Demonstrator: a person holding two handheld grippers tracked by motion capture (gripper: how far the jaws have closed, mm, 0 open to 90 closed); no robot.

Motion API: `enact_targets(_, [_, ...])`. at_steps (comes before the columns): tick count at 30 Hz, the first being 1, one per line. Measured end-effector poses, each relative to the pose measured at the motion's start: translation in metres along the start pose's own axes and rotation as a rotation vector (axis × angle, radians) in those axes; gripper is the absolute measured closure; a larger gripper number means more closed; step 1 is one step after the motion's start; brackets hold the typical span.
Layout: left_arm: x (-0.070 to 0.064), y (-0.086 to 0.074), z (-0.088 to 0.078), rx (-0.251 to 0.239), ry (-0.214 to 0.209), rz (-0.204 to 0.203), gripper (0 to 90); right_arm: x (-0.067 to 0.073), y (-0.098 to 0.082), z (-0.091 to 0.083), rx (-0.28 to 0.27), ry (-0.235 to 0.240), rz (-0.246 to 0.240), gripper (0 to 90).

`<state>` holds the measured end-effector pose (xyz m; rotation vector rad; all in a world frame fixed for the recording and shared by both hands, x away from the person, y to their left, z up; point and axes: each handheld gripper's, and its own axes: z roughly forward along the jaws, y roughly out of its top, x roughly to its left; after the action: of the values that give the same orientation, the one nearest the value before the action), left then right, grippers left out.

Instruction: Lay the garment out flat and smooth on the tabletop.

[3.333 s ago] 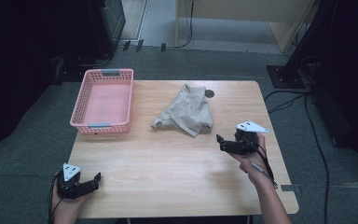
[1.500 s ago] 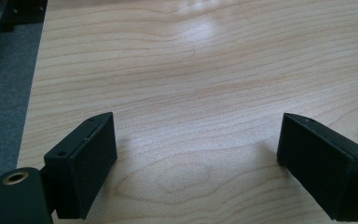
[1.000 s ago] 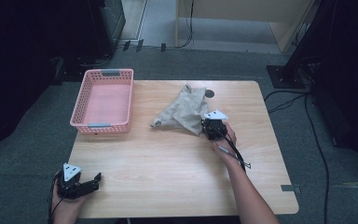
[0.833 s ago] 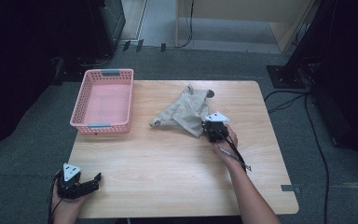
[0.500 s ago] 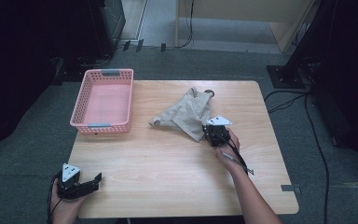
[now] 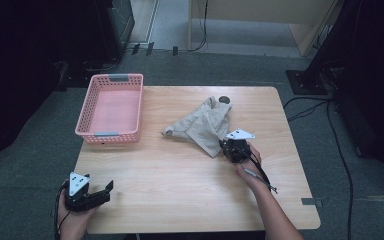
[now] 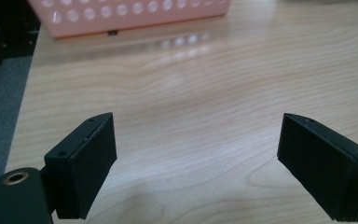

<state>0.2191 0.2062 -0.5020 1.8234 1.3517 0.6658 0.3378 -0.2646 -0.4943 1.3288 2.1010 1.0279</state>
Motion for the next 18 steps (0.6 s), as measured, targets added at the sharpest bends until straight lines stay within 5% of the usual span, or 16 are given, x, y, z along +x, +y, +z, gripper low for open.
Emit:
enact_targets(6, [-0.011, 0.013, 0.002, -0.005, -0.050, -0.010, 12.2, -0.002, -0.006, -0.006, -0.001, 0.011, 0.004, 88.0])
enact_targets(18, [-0.040, 0.036, 0.015, -0.014, -0.085, 0.054, 12.3, -0.001, -0.020, -0.015, -0.001, 0.035, -0.003, 88.0])
